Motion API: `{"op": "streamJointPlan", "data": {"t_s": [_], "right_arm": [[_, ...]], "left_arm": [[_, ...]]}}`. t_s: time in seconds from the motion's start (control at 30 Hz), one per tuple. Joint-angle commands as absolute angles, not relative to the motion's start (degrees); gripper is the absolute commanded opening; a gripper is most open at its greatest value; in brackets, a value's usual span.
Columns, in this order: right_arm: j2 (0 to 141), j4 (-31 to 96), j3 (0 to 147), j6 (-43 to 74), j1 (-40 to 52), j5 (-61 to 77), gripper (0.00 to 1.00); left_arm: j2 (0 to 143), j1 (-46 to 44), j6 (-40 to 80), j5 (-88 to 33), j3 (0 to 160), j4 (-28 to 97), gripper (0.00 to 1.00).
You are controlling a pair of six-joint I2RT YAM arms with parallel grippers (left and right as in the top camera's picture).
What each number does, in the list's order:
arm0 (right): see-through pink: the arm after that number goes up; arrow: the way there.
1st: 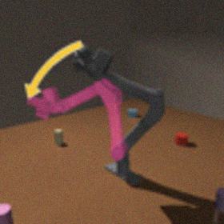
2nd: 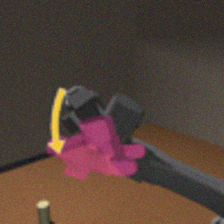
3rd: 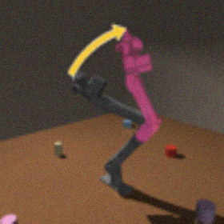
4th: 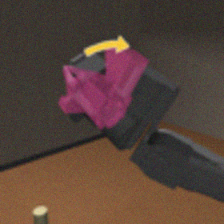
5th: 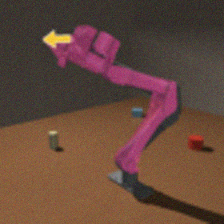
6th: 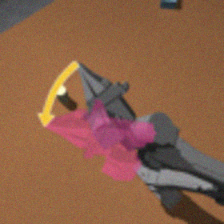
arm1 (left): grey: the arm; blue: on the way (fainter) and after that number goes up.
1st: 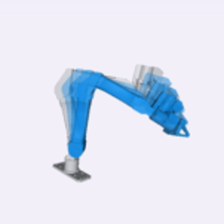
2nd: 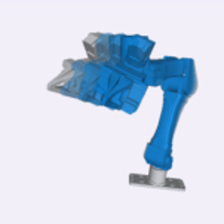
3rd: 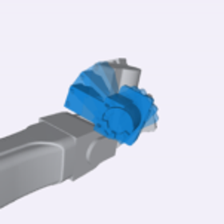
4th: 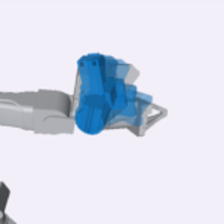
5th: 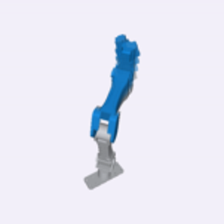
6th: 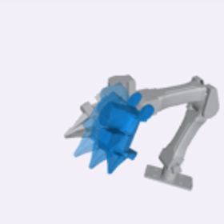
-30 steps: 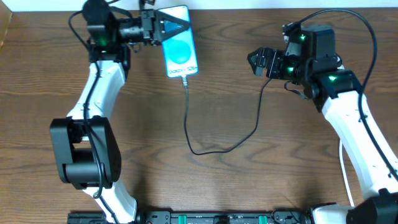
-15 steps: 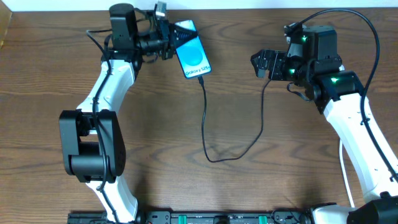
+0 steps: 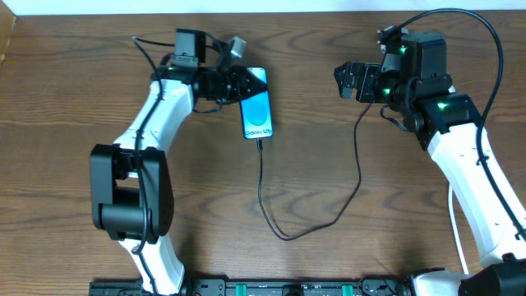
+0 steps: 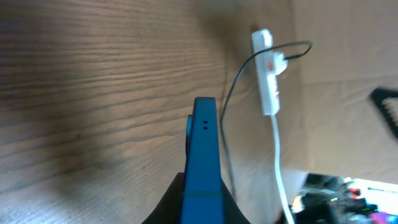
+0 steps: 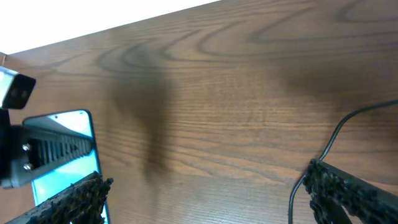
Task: Plug charger to phone and switch on socket
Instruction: 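Lower the cabled phone toward the table center with the left gripper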
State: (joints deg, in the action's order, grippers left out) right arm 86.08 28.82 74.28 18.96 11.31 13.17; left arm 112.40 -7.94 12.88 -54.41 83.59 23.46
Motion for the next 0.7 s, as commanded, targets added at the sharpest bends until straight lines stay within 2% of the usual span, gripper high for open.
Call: {"op": "streamJointPlan", "data": {"t_s": [0.0, 0.33, 0.67], "right_arm": [[85.52, 28.60, 74.76, 18.13, 11.18, 11.42, 0.99], [85.52, 29.19, 74.65, 18.13, 11.18, 10.61, 0.99], [85.52, 29.15, 74.56, 18.15, 11.18, 10.61, 0.99]], "left_arm": [[112.75, -10.59, 8.80, -49.95, 84.55, 23.73, 0.07], [120.81, -17.06, 10.35, -46.85, 84.55, 23.38, 0.07], [125.08, -17.67, 17.17, -46.09, 84.55, 21.45, 0.07]]}}
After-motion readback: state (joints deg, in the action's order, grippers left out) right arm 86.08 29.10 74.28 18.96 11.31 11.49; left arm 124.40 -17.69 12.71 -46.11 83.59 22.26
